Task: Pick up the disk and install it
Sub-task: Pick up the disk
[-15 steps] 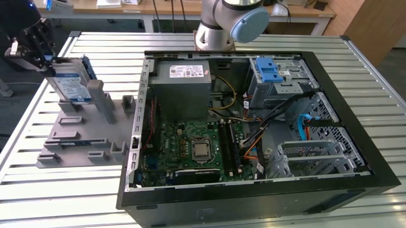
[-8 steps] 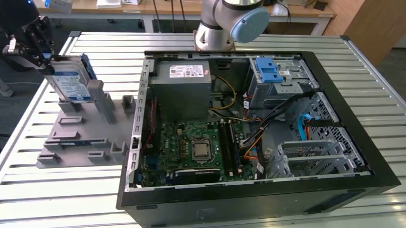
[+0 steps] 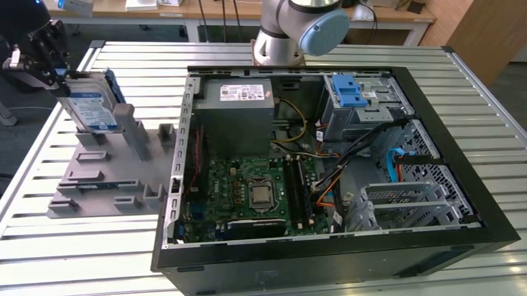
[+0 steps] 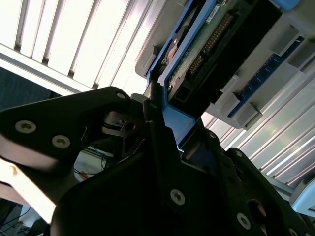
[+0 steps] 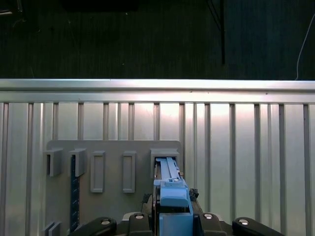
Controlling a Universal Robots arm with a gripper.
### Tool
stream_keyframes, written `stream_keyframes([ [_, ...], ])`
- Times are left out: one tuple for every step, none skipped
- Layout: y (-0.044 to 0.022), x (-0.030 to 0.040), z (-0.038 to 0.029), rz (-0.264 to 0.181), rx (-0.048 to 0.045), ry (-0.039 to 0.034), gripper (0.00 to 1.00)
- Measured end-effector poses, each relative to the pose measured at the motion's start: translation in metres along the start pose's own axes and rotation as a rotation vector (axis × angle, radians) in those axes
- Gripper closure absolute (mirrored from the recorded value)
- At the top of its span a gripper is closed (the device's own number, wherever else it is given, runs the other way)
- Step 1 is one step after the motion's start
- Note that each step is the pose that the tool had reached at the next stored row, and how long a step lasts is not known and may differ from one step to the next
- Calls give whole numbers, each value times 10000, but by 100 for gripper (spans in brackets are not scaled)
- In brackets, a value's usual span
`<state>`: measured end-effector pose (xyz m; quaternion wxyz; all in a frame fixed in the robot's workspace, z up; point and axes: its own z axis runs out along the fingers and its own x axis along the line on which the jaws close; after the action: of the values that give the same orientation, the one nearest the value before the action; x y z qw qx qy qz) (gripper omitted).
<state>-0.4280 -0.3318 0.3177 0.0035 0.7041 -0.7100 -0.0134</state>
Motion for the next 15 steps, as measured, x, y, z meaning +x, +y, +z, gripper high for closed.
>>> stream_keyframes([
  [0, 0, -7, 0, -4, 2, 64],
  [0, 0, -13, 0, -2, 1, 64],
  [0, 0, -20, 0, 0, 1, 64],
  [0, -1, -27, 0, 0, 0, 64],
  [1, -1, -35, 0, -1, 0, 64],
  [1, -1, -42, 0, 1, -1, 64],
  [1, -1, -50, 0, 1, -1, 64],
  [1, -1, -58, 0, 1, -1, 64],
  [1, -1, -66, 0, 1, -2, 64],
  [2, -1, -74, 0, 1, -2, 64],
  [2, -1, -82, 0, 2, -3, 64],
  [2, -1, -91, 0, 2, -3, 64],
  [2, -2, -100, 0, 1, -4, 64],
  [2, -2, -109, 0, 2, -4, 64],
  [3, -2, -119, 0, 2, -5, 64],
])
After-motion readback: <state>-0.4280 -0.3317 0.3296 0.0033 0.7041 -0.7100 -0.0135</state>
